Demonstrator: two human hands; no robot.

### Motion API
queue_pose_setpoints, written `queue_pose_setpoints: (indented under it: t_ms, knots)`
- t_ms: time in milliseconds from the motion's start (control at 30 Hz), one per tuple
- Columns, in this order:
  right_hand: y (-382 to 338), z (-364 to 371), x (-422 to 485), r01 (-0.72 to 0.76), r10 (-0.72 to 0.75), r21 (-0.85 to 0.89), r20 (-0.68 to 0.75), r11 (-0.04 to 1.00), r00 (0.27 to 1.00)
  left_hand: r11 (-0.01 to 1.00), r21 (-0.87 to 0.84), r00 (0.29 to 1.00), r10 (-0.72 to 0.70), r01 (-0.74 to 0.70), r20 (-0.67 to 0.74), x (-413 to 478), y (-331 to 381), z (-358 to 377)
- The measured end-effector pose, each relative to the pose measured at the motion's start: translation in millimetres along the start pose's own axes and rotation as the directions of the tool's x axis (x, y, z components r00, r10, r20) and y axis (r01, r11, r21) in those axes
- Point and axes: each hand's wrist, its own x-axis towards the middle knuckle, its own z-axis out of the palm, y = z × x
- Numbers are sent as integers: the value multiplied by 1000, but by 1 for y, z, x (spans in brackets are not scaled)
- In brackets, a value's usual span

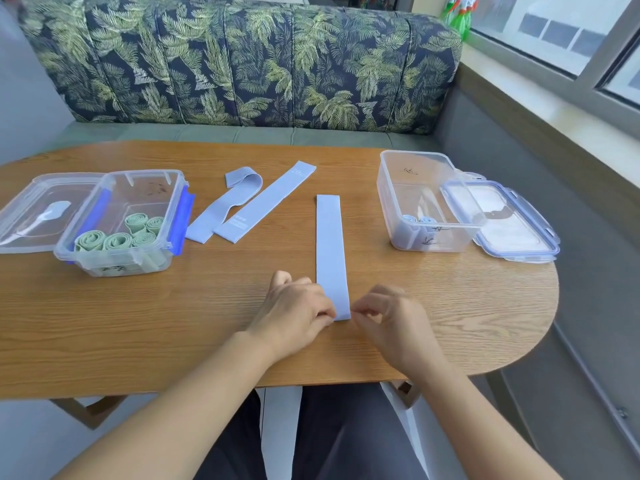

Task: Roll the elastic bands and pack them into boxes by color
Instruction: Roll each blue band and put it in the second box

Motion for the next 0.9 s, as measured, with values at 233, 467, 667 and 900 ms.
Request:
queue_pose_setpoints:
  t_ms: [233, 467, 667, 900]
  knots:
    - [2, 17, 1, 248, -252, -174, -6, 953, 968, 1000, 11, 999, 11, -12, 40, 1, 2, -5]
    - [-3, 14, 2, 174, -154, -205, 111, 963, 982, 1000, 5, 997, -3, 3, 83, 3, 3, -6]
    - [-11, 0, 20, -72, 130, -181, 334, 981, 934, 993, -31, 991, -107, 110, 79, 2, 5, -9]
    - [-9, -3, 47, -375, 380, -106, 455, 921, 805, 961, -54, 956, -261, 270, 131, 13, 14, -11]
